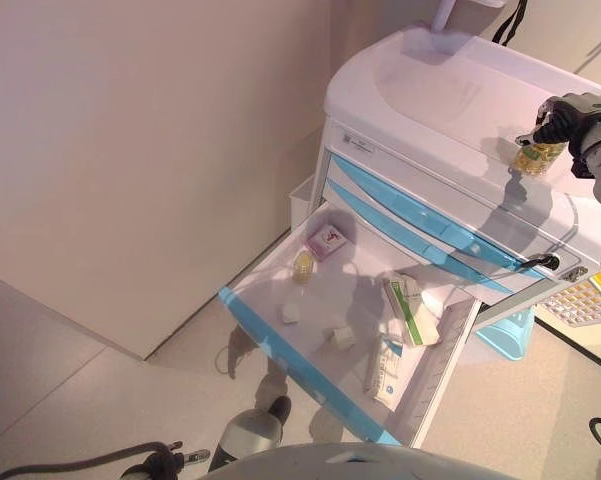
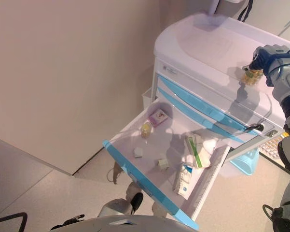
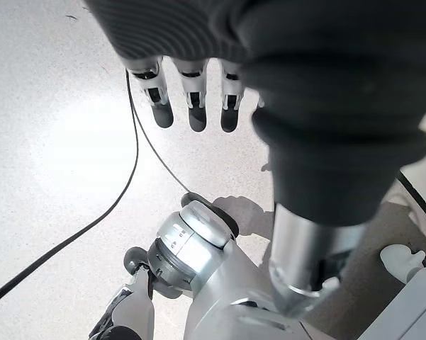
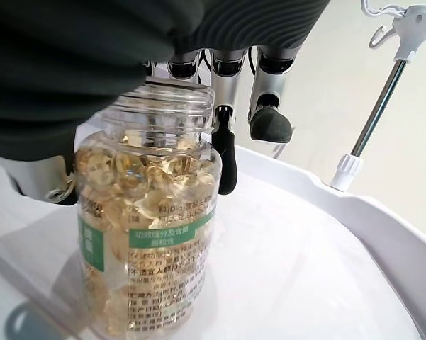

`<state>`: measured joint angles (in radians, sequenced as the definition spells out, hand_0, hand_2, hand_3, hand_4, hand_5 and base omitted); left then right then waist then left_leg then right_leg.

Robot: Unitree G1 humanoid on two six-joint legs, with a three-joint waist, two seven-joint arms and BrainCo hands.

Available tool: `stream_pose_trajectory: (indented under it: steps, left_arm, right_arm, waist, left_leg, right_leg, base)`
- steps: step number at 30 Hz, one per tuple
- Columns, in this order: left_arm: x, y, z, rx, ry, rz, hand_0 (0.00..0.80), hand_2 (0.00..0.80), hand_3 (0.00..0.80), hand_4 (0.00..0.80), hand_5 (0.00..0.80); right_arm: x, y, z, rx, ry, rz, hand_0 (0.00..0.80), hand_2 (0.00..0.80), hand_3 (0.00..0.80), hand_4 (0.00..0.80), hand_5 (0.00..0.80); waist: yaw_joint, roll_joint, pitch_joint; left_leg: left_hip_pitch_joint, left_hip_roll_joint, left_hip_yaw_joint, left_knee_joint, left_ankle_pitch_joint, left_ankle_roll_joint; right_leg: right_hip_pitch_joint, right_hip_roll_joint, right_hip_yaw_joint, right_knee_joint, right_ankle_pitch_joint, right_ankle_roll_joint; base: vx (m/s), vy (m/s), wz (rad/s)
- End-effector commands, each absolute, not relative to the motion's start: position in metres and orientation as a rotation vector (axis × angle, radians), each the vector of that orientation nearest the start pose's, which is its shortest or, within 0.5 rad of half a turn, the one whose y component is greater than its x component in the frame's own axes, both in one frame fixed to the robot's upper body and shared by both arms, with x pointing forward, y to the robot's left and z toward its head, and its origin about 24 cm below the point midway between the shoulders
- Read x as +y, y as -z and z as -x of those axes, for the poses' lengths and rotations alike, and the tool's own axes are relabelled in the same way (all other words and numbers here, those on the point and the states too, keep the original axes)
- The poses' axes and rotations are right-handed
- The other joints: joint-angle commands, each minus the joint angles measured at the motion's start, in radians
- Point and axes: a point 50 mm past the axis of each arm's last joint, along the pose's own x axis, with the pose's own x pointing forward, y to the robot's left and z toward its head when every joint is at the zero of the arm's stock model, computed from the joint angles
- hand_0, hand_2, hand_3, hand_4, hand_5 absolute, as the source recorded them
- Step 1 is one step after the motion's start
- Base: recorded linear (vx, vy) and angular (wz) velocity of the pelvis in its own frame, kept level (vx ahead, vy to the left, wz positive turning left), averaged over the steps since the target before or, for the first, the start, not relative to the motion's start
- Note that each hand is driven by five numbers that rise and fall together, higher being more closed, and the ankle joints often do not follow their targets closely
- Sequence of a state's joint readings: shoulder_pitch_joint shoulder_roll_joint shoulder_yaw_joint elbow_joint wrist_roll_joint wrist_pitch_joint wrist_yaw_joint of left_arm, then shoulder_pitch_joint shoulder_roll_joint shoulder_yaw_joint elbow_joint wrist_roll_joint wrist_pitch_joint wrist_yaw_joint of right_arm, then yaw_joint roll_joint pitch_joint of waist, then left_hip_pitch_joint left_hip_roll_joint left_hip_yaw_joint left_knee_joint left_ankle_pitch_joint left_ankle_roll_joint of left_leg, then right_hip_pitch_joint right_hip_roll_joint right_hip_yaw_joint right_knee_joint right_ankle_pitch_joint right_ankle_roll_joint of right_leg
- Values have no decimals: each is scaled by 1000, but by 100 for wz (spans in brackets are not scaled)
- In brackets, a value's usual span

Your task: Open the drawer and pick up the medicine

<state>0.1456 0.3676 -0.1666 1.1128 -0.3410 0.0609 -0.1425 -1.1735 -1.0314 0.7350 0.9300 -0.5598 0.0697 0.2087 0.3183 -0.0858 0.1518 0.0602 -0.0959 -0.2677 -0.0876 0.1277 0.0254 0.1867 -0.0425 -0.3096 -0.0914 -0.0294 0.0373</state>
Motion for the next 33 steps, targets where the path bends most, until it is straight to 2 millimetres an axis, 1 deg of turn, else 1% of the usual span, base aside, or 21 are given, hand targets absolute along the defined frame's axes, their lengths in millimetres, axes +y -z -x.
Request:
stream_pose_trajectory:
  steps: [1, 4, 5, 6, 12, 23, 29, 33]
  left_arm:
    - [281, 150, -43, 1304, -107, -103, 0, 0, 0, 0, 0]
    - [280, 150, -43, 1302, -103, -105, 0, 0, 0, 0, 0]
    - [280, 150, -43, 1302, -100, -105, 0, 0, 0, 0, 0]
    - [280, 150, -43, 1302, -101, -105, 0, 0, 0, 0, 0]
    - [280, 150, -44, 1301, -101, -102, 0, 0, 0, 0, 0]
    - [280, 150, -43, 1301, -98, -101, 0, 0, 0, 0, 0]
    - [281, 150, -43, 1306, -96, -106, 0, 0, 0, 0, 0]
    - [283, 150, -42, 1313, -102, -110, 0, 0, 0, 0, 0]
  right_arm:
    - [-337, -269, -370, 312, 252, 1762, 800, 800, 800, 800, 800]
    - [-336, -265, -370, 321, 242, 1759, 800, 800, 800, 800, 800]
    - [-337, -263, -370, 320, 236, 1750, 304, 304, 304, 304, 304]
    - [-336, -262, -371, 315, 235, 1749, 0, 0, 0, 0, 0]
    - [-336, -262, -371, 301, 250, 1731, 0, 0, 0, 0, 0]
    - [-344, -273, -366, 283, 310, 1702, 0, 0, 0, 0, 0]
    - [-344, -288, -364, 204, 360, 1637, 0, 0, 0, 0, 0]
    - [-341, -308, -361, 118, 397, 1553, 0, 0, 0, 0, 0]
  waist:
    - [19, -27, -13]
    - [20, -26, -11]
    - [19, -23, -10]
    - [19, -23, -10]
    - [14, -21, -11]
    - [7, -23, -17]
    - [-1, -25, -22]
    - [-14, -28, -29]
  left_leg:
    - [48, -20, 14, 14, -119, 9]
    - [48, -20, 14, 13, -119, 9]
    - [47, -20, 13, 13, -118, 10]
    - [46, -20, 14, 12, -118, 9]
    - [47, -18, 18, 9, -116, 8]
    - [52, -17, 27, 8, -119, 9]
    - [57, -16, 34, 5, -121, 9]
    - [61, -16, 42, 4, -125, 9]
  right_leg:
    - [-42, -21, 29, 53, 36, 35]
    - [-42, -21, 31, 51, 37, 35]
    - [-43, -21, 32, 51, 37, 36]
    - [-44, -21, 33, 51, 38, 36]
    - [-46, -22, 33, 49, 41, 39]
    - [-42, -22, 39, 48, 40, 38]
    - [-42, -22, 43, 47, 42, 40]
    - [-43, -22, 52, 48, 42, 40]
  base:
    - [0, 0, 0]
    - [0, 0, 0]
    - [0, 0, 0]
    - [0, 0, 0]
    - [0, 0, 0]
    - [-1, 0, 0]
    - [0, 0, 0]
    - [-11, -5, -2]
